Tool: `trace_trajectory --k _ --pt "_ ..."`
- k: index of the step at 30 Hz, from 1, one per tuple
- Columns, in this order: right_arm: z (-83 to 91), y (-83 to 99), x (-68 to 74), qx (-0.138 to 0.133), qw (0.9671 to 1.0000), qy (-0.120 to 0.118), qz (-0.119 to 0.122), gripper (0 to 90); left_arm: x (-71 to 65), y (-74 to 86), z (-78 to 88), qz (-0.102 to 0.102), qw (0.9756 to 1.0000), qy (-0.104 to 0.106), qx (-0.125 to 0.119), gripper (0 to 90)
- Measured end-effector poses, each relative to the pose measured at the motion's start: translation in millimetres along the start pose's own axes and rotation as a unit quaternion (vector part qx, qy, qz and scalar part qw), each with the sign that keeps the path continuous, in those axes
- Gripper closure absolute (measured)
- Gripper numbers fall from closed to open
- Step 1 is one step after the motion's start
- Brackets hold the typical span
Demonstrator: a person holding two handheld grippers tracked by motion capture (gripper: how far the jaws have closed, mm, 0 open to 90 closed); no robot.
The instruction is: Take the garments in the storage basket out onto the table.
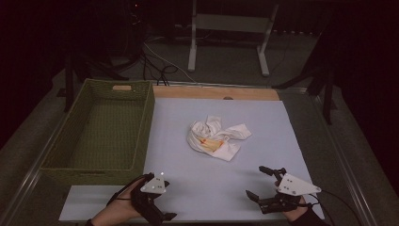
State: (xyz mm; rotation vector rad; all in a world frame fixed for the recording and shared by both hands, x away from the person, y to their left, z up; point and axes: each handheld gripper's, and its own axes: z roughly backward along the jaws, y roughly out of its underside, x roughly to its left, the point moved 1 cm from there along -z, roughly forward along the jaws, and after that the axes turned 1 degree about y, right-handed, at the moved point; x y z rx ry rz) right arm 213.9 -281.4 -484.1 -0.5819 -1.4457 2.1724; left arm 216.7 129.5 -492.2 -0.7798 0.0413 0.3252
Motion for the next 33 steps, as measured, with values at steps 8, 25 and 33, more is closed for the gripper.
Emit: trace_trajectory --k 8,25,33 --pt "0.3 1.0 0.8 0.004 1.0 -0.002 -0.002 9.1 0.5 17.4 6.1 0.002 1.0 -0.001 -0.005 0.2" --pt "-4.0 2.9 1.3 0.006 0.9999 -0.005 0.006 9.1 -3.9 23.3 11.3 -0.001 0.9999 0.003 -0.013 0.2" --pt "-5.7 3.2 1.7 0.01 0.9999 -0.009 0.009 9.2 -2.9 24.5 13.8 0.002 0.9999 0.001 -0.016 0.2"
